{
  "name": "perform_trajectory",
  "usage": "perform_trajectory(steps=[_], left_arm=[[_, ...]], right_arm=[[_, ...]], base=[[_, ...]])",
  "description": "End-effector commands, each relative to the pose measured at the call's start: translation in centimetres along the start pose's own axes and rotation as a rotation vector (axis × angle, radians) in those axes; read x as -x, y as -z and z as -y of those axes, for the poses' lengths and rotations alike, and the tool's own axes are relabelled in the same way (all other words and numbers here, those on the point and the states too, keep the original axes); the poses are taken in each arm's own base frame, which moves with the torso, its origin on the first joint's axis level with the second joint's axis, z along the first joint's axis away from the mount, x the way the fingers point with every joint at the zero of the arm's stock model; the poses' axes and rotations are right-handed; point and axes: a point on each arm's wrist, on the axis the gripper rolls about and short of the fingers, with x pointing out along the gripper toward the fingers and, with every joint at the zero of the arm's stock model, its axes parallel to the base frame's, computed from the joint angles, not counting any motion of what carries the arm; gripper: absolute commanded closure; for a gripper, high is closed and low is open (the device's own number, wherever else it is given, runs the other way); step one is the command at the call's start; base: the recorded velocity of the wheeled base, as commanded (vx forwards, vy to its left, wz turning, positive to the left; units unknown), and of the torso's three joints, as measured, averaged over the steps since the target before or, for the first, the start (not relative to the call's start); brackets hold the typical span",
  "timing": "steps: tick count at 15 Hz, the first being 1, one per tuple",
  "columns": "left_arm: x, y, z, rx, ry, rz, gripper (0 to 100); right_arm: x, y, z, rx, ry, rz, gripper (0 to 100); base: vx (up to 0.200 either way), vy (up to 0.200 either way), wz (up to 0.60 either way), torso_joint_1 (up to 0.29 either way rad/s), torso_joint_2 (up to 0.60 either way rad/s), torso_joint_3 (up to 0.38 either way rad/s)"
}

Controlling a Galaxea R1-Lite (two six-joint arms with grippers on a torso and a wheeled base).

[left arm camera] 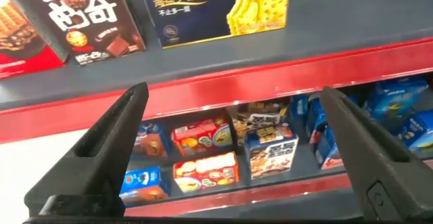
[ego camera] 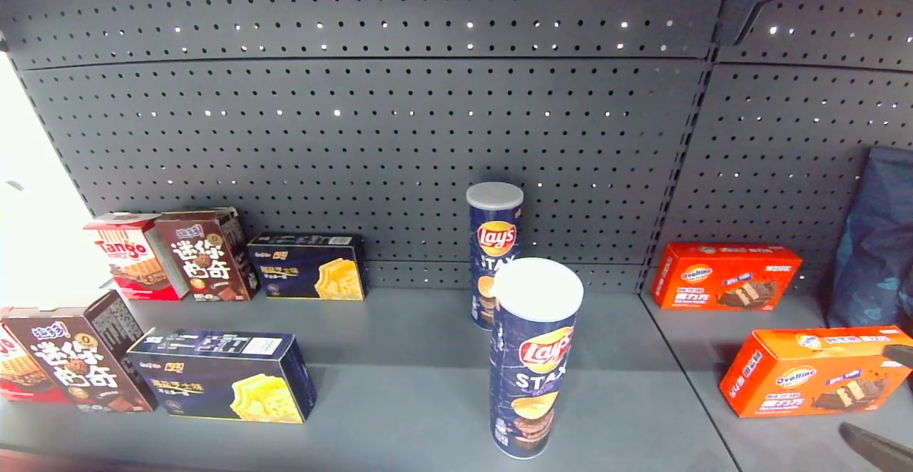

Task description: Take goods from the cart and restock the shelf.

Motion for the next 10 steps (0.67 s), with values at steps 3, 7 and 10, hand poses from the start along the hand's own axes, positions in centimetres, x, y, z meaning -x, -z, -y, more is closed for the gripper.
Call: perform_trajectory(steps=[3, 7, 10], left_arm=[[0.0, 0.0, 0.0, 0.003, 0.006, -0.005, 0], [0.0, 0.0, 0.0, 0.001, 0.005, -0.005, 0], [0.0, 0.0, 0.0, 0.001, 0.005, -0.005, 0]], right_arm=[[-7.1, 0.5, -1.8, -0.023, -0.137, -0.254, 0], [-11.5, 0.0, -2.4, -0.048, -0.077, -0.354, 0], [-15.9, -1.5, -2.7, -0.046, -0.030, -0.373, 0]], base=[[0.000, 0.000, 0.00, 0.000, 0.00, 0.000], [0.000, 0.000, 0.00, 0.000, 0.00, 0.000], [0.000, 0.000, 0.00, 0.000, 0.00, 0.000]])
